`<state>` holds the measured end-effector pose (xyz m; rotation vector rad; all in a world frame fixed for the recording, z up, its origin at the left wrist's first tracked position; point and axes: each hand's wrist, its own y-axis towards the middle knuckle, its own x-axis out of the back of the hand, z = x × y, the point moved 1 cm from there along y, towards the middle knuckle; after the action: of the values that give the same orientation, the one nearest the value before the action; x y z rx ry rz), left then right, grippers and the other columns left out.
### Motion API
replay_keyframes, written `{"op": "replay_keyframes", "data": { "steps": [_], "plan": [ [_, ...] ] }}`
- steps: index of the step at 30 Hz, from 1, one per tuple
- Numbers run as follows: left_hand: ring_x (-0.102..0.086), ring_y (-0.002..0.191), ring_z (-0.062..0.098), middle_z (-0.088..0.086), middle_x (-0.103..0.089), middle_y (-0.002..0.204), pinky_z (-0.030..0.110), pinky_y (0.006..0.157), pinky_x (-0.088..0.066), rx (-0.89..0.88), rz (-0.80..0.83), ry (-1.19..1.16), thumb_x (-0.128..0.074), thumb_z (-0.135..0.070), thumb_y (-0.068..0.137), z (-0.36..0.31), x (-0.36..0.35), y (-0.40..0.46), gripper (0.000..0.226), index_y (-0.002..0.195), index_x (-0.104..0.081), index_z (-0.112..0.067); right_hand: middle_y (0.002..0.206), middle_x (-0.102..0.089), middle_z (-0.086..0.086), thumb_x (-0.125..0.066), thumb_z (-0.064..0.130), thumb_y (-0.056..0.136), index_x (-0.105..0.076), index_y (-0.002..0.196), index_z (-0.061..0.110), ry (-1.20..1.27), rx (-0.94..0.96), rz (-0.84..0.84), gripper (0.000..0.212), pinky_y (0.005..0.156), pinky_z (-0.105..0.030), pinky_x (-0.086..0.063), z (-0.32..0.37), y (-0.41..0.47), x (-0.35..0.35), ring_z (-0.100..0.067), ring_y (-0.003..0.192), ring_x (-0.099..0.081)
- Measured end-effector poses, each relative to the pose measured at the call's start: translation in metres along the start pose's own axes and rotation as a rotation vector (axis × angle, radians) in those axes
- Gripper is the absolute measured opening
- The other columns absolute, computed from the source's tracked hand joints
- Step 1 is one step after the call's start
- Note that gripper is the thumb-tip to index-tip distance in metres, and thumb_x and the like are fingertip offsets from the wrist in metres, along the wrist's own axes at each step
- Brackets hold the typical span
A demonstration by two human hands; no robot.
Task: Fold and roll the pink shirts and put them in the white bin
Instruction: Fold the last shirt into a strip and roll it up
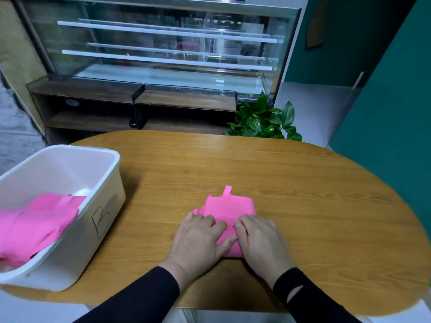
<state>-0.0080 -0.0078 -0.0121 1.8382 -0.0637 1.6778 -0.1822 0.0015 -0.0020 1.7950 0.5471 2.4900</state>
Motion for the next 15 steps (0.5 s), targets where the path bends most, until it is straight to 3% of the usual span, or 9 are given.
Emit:
{"op": "replay_keyframes", "data": {
  "steps": [4, 6, 11, 15],
  "plan": [
    [-0.06, 0.064, 0.021, -0.004, -0.064, 0.068, 0.036, 0.073, -0.042, 0.072, -0.005, -0.075, -0.035, -0.053, 0.101, 0.0, 0.0, 0.002, 0.048, 0.081, -0.069, -0.026, 0.103, -0.062, 0.012, -0.034, 0.04, 0.105, -0.065, 0.112, 0.027, -0.008, 0.078, -0.08, 0.034, 0.076, -0.035, -0.046, -0.002, -0.022, -0.004, -0.012, 0.093, -0.054],
    [-0.059, 0.062, 0.019, -0.005, -0.062, 0.065, 0.036, 0.071, -0.043, 0.111, 0.003, -0.127, -0.033, -0.049, 0.103, -0.002, 0.001, 0.003, 0.049, 0.075, -0.066, -0.026, 0.101, -0.062, 0.011, -0.033, 0.044, 0.105, -0.066, 0.115, 0.026, 0.012, 0.057, -0.093, 0.039, 0.077, -0.037, -0.047, -0.004, -0.026, -0.006, -0.013, 0.092, -0.054],
    [-0.056, 0.065, 0.015, -0.009, -0.06, 0.067, 0.037, 0.071, -0.046, 0.154, 0.026, -0.199, -0.027, -0.047, 0.104, -0.001, 0.009, 0.002, 0.048, 0.074, -0.059, -0.027, 0.076, -0.057, 0.008, -0.037, 0.042, 0.102, -0.067, 0.083, 0.025, -0.012, 0.034, -0.121, 0.04, 0.068, -0.037, -0.046, 0.001, -0.014, -0.003, -0.014, 0.072, -0.054],
    [-0.056, 0.087, 0.012, -0.013, -0.062, 0.095, 0.034, 0.077, -0.041, 0.106, -0.008, -0.138, -0.033, -0.056, 0.101, -0.007, 0.014, -0.008, 0.041, 0.102, -0.064, -0.029, 0.071, -0.055, 0.012, -0.034, 0.041, 0.101, -0.063, 0.074, 0.025, 0.019, 0.022, -0.058, 0.043, 0.065, -0.031, -0.042, -0.003, -0.008, 0.002, -0.009, 0.067, -0.051]
  ]
}}
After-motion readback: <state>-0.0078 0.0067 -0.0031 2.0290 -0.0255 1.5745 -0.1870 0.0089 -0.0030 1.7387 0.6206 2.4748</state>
